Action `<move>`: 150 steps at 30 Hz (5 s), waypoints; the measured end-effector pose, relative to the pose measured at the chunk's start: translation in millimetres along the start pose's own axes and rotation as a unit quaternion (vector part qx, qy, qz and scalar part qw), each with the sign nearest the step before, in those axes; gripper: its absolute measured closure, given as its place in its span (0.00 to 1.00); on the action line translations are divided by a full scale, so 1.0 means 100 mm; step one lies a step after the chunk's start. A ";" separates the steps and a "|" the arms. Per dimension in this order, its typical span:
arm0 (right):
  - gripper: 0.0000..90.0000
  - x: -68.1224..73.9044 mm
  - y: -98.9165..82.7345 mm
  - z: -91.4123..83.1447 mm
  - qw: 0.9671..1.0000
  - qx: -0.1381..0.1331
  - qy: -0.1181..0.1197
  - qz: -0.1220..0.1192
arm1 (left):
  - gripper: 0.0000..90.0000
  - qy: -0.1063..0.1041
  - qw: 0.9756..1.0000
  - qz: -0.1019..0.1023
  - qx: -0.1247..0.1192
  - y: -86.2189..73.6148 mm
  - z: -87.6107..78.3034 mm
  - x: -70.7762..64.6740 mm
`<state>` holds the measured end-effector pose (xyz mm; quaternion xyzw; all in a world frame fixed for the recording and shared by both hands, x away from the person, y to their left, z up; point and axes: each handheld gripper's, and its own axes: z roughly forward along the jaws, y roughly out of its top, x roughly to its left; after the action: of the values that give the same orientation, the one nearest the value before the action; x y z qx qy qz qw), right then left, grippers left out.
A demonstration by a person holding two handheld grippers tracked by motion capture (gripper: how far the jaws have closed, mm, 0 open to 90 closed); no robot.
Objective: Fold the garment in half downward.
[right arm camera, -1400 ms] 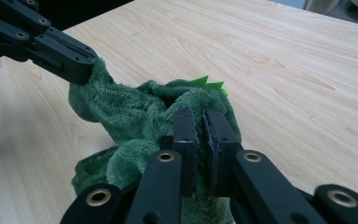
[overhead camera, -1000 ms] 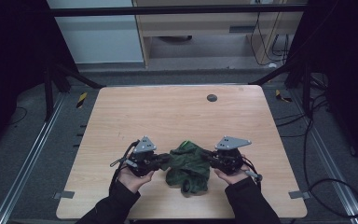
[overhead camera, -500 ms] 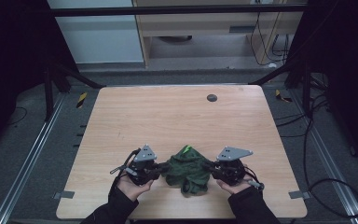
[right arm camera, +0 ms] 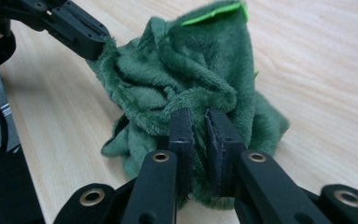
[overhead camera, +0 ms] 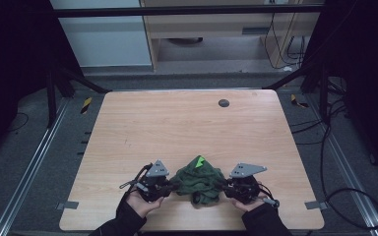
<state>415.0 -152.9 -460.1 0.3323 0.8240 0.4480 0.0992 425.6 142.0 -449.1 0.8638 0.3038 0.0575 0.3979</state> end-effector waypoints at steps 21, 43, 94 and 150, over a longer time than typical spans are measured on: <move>0.84 0.01 -0.11 0.06 1.000 0.026 -0.001 0.006 | 0.92 0.004 1.000 0.000 0.020 -0.06 0.11 -0.01; 0.75 -0.12 0.24 -0.16 0.999 -0.048 -0.016 0.021 | 0.66 0.038 0.999 -0.022 -0.030 0.36 -0.06 0.23; 0.97 0.03 0.22 -0.01 0.999 -0.013 0.049 0.002 | 0.97 -0.023 0.999 0.025 -0.007 0.25 -0.06 -0.13; 1.00 0.14 0.10 0.02 0.998 0.013 0.055 0.020 | 1.00 -0.003 1.000 -0.001 -0.003 0.09 -0.06 -0.11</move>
<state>410.1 -139.0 -451.5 0.3252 0.8271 0.4567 0.0405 419.1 135.1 -436.8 0.8625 0.3032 0.0552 0.4014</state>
